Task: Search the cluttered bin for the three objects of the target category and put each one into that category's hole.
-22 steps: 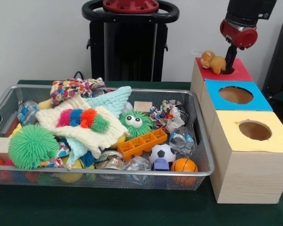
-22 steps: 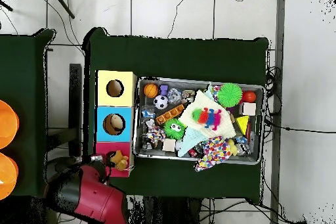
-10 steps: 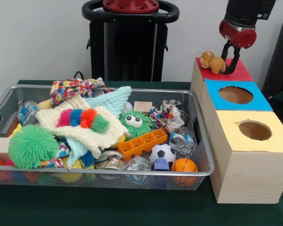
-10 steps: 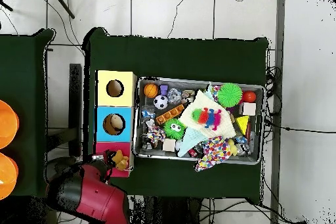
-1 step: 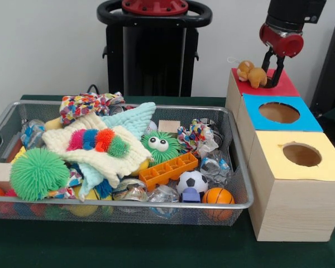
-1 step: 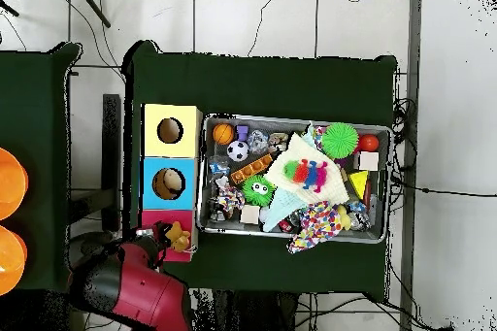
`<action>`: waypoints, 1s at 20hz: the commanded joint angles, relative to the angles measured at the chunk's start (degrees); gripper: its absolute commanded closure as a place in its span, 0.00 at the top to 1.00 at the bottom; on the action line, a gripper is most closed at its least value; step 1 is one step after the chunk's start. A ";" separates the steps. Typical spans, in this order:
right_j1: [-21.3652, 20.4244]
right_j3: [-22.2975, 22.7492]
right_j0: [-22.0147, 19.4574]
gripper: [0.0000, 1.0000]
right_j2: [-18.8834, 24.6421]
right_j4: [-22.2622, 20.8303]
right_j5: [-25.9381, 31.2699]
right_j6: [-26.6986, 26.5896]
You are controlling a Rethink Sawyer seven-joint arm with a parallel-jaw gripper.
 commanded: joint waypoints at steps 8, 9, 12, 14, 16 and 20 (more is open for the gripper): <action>-0.78 -3.51 -1.69 1.00 4.88 0.40 5.54 9.55; -0.84 -3.48 -1.71 1.00 4.83 0.36 5.57 9.49; -0.96 -3.16 -2.15 1.00 5.23 0.48 5.03 9.07; -1.12 -2.96 -2.41 1.00 5.41 0.51 4.82 8.82; -1.25 -2.95 -2.36 1.00 5.23 0.38 5.01 8.81; -1.06 -3.11 -2.04 0.00 4.89 0.08 5.05 8.94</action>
